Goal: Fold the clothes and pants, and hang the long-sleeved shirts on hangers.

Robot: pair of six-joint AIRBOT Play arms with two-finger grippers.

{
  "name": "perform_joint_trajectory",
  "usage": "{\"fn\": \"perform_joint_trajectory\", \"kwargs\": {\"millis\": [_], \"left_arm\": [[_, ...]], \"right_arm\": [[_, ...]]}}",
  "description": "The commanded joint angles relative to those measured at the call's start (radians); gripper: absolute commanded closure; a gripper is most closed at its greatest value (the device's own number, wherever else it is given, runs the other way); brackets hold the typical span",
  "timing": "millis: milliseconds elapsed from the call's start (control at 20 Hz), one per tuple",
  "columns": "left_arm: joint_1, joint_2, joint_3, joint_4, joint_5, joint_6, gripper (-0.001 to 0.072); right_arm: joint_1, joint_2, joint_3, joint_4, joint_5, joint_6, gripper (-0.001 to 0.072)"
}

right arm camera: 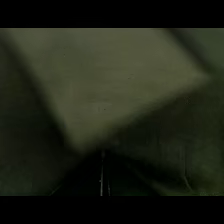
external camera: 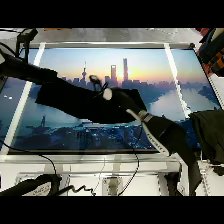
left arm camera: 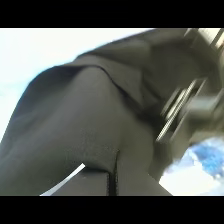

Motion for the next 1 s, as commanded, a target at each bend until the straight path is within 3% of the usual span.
{"fn": "perform_joint_trajectory", "kwargs": {"millis": [0,250,400,550,800,850,900,950], "left_arm": [[-0.003,-0.005,0.013,0.023,0.071,-0.001,0.0696],[-0.003,-0.058,0.007,-0.129,0.062,-0.001,0.0696],[-0.025,-0.112,0.004,-0.338,0.061,0.0,0.0696],[-0.113,-0.188,0.004,-0.377,0.084,0.0,0.0696],[-0.344,-0.375,0.004,-0.378,0.319,0.0,0.0695],[-0.386,-0.413,0.004,-0.378,0.377,0.0,0.0645],[-0.418,-0.444,0.004,-0.377,0.425,0.0,0.0425],[-0.445,-0.47,0.004,-0.377,0.463,0.003,0.0076]], "right_arm": [[0.105,-0.036,-0.002,0.017,-0.109,0.058,0.0688],[-0.005,-0.009,-0.001,-0.111,0.011,0.061,0.0688],[-0.179,0.029,-0.002,-0.181,0.142,0.06,0.0687],[-0.369,0.079,-0.002,-0.193,0.251,0.057,0.0687],[-0.602,0.143,-0.002,-0.192,0.387,0.031,0.0687],[-0.629,0.15,-0.002,-0.192,0.408,0.007,0.0687],[-0.652,0.155,-0.002,-0.193,0.427,-0.008,0.0687],[-0.672,0.158,-0.002,-0.193,0.444,-0.023,0.0687]]}}
